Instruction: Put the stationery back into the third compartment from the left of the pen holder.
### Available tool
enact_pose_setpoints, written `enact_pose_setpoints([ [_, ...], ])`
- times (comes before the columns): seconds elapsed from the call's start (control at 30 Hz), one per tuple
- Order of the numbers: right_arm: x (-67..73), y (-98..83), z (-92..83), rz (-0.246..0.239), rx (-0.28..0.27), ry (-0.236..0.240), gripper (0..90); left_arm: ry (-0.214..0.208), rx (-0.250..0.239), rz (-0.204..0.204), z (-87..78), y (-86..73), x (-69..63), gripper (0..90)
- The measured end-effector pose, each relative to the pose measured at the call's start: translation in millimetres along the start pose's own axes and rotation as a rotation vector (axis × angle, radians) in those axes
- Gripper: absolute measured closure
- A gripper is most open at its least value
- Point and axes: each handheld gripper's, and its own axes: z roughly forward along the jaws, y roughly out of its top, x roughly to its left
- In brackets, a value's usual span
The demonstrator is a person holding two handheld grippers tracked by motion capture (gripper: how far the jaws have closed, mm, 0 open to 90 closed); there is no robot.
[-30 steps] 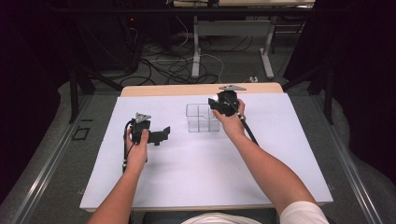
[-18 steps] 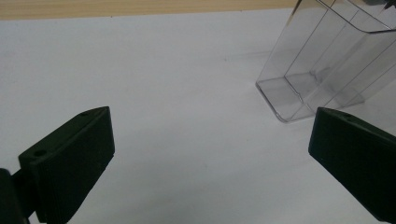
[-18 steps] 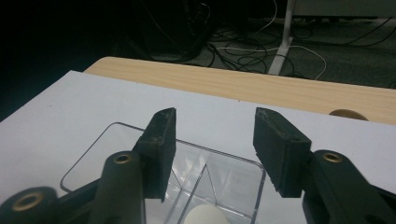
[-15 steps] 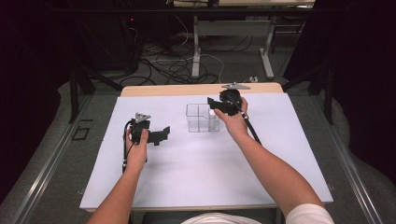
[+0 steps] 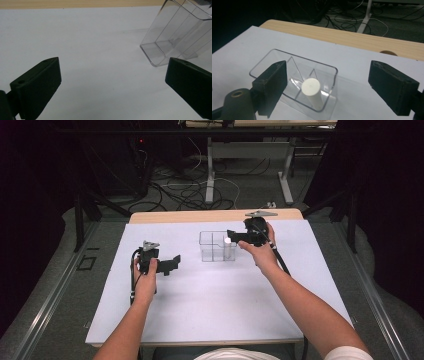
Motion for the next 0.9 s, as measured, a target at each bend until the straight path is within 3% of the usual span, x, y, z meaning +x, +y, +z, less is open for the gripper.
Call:
enact_pose_setpoints([
  [0.27,-18.3,-10.8,-20.0,0.000,0.025,-0.037,10.0,0.004,-0.005,-0.011,-1.3,0.2,2.7,0.1],
  [0.47,-28.1,-20.3,-32.8,-0.061,0.028,-0.082,6.0,0.007,-0.013,-0.022,-1.9,0.1,4.4,0.2],
  [0.6,-34.3,-28.7,-39.6,-0.072,0.033,-0.091,0.1,0.008,-0.011,-0.027,-2.8,0.1,4.9,0.2],
  [0.9,-52.4,-49.9,-55.1,-0.051,0.053,-0.127,0.0,0.014,-0.012,-0.033,-4.4,0.1,7.3,0.2],
])
